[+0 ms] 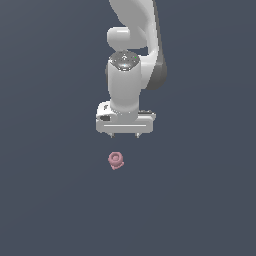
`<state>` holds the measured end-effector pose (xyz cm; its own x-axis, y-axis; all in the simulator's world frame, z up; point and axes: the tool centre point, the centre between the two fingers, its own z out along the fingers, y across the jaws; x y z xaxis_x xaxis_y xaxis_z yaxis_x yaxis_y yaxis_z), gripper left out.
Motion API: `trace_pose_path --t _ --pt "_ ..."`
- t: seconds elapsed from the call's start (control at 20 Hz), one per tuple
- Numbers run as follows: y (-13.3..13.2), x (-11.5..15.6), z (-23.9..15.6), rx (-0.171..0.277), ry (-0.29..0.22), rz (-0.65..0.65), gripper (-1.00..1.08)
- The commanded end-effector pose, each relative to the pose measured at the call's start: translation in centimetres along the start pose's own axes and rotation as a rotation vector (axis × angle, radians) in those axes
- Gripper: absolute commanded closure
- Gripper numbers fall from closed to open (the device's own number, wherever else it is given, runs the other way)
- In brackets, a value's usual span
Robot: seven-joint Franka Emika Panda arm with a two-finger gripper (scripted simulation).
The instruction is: Pick up the object and move it to a goal position.
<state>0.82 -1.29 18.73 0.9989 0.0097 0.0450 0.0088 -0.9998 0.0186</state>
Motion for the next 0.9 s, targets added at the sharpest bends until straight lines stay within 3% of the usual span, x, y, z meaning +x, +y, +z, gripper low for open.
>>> trace_pose_path --t 0.0,0.45,0.85 --pt "0.0 0.0 0.0 0.000 0.000 0.000 -0.92" --pt "-2.3 0.7 -1.8 -0.007 0.020 -0.054 -0.92" --pt "-1.9 0.8 -1.2 -0.007 0.016 -0.074 -0.92"
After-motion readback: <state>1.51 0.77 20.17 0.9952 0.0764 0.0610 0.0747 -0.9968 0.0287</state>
